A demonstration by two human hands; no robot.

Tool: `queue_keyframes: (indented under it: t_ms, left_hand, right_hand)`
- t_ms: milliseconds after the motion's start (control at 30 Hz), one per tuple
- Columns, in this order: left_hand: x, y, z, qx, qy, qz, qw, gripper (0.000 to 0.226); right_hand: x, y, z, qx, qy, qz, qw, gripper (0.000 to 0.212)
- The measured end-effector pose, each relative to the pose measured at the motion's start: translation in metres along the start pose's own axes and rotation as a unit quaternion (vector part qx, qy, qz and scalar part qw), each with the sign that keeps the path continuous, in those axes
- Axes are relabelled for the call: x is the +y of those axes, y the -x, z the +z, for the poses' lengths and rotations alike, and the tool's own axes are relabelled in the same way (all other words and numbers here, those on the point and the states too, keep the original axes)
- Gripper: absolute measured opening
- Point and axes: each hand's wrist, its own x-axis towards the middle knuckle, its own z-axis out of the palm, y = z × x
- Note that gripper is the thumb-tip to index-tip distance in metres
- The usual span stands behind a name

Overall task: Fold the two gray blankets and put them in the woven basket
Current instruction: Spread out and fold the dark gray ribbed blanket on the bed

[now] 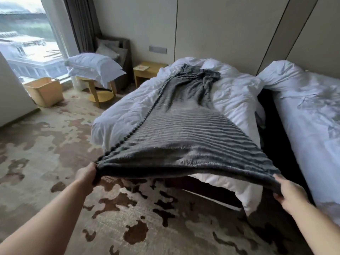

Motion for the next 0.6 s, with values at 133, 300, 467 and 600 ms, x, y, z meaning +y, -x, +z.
queue_keyframes:
  t_ms: [133,300,467,600]
  left_hand:
    - [-0.028,-0.01,-0.031,0.005,0.025,-0.019,1.0,0.018]
    - [-0.041,-0.025,-0.067,-0.018,0.067,-0.046,0.997,0.009]
    - [-0.04,-0.035,-0.083,-0.05,0.127,-0.066,0.988,0.007]
    - [-0.044,-0.037,-0.087,-0.029,0.132,-0.063,0.989,0.01]
  right_hand:
    - [0.071,0.021,-0.011,0.084,0.068,0.05,0.993,0.036]
    - [0.11,0.058,-0.013,0.136,0.044,0.086,0.986,0.042]
    - [0.111,0.076,-0.012,0.141,-0.023,0.049,0.989,0.014]
    - [0.12,0.083,-0.016,0.138,-0.028,-0.006,0.99,0.025]
